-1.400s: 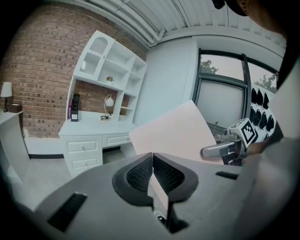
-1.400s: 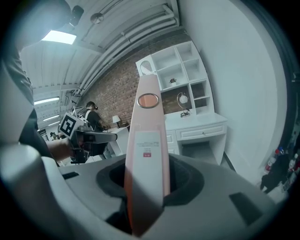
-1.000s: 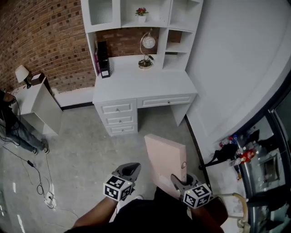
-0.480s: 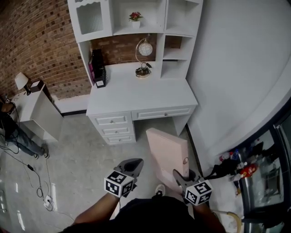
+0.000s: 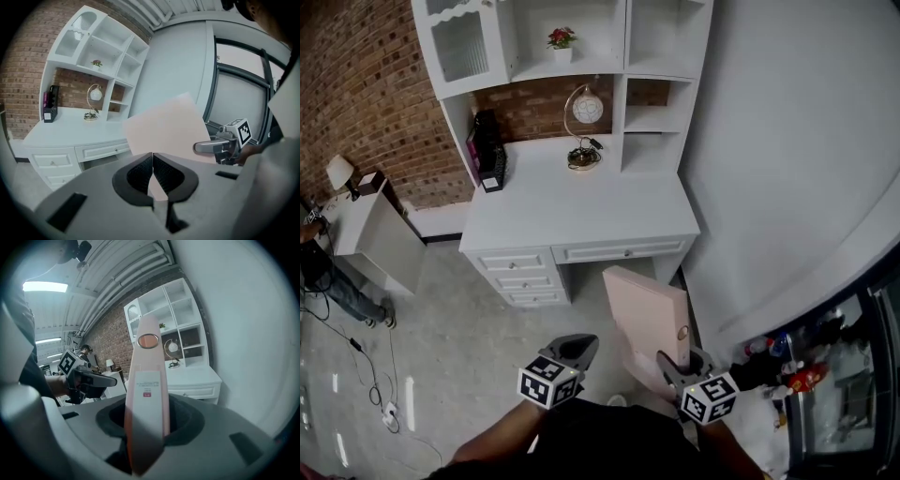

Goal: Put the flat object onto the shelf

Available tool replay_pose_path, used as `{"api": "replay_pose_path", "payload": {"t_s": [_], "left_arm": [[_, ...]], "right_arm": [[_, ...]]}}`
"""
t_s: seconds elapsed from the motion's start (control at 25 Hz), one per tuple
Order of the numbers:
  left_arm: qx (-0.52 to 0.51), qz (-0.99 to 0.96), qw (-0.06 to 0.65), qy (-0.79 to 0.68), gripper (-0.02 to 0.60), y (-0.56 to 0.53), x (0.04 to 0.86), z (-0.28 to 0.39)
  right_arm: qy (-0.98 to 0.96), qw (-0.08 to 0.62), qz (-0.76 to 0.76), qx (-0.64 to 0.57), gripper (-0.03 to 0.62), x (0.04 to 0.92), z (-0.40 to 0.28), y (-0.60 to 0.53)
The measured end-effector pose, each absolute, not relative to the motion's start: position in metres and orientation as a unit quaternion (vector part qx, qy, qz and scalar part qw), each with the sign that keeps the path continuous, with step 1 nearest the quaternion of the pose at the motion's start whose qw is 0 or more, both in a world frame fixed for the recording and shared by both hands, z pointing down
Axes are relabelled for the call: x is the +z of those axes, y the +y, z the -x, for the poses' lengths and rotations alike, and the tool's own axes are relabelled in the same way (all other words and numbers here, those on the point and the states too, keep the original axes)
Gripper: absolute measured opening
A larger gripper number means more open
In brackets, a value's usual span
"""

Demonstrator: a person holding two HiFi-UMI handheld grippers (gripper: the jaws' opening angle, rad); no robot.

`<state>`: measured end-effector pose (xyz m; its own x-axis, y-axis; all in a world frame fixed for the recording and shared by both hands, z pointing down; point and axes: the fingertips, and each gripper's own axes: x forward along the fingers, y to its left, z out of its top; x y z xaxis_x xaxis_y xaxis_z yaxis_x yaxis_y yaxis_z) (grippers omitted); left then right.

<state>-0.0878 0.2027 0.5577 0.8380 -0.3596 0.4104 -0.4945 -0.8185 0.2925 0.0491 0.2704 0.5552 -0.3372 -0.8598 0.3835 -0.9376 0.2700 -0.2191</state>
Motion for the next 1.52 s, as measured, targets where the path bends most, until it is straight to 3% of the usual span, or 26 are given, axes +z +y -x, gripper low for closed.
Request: {"api": "replay_pose_path", "payload": {"t_s": [0.8, 1.04, 1.52], "left_arm": [[0.175, -0.934, 0.196, -0.24, 0.005, 0.123, 0.569, 0.021], [0.167, -0.944, 0.16, -0.238, 0.005, 0.058, 0.558, -0.005], [0.148, -0.945, 0.151, -0.251, 0.005, -0.104, 0.535, -0.01]], "right_arm": [[-0.788, 0.092, -0.561, 0.235, 0.175, 0.572, -0.112, 0.198], [-0.781, 0.098, -0.575, 0.224, 0.175, 0.565, -0.141, 0.153], [-0.764, 0.116, -0.606, 0.187, 0.173, 0.53, -0.177, 0.001]]}}
